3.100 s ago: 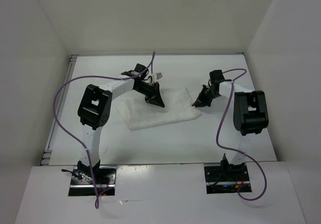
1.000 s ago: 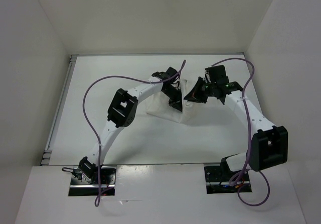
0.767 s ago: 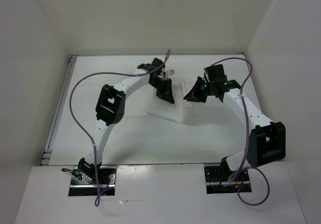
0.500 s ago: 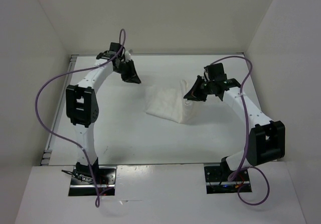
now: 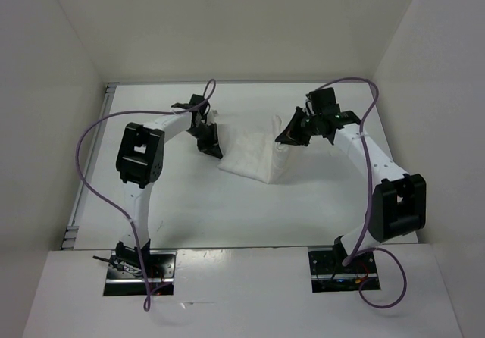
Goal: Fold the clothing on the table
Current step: Fold the skirt
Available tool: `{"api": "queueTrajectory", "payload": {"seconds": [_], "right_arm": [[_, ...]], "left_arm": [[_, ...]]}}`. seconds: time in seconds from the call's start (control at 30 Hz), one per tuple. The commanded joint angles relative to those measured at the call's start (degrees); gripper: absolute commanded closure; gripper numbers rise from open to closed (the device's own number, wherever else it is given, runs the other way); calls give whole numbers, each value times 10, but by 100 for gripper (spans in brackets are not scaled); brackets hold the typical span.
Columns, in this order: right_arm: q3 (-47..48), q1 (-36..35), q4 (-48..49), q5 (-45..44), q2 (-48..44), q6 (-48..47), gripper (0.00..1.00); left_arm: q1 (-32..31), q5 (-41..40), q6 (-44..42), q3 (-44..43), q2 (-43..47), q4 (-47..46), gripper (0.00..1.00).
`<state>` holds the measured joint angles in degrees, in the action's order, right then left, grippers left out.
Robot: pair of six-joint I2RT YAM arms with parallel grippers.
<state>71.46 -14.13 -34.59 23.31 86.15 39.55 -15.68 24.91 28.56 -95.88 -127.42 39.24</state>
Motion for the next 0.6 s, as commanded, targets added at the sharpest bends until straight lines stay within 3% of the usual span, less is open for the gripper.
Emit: {"api": "queueTrajectory", "payload": {"seconds": [0.0, 0.33, 0.57], "right_arm": [[41, -16, 8, 0, 9, -3, 100], [90, -49, 29, 0, 82, 3, 100], [113, -85, 42, 0, 137, 8, 100]], "left_arm": [[-25, 25, 1, 4, -10, -31, 88], [-87, 57, 19, -14, -20, -43, 88], [-87, 57, 19, -14, -20, -43, 88]]}}
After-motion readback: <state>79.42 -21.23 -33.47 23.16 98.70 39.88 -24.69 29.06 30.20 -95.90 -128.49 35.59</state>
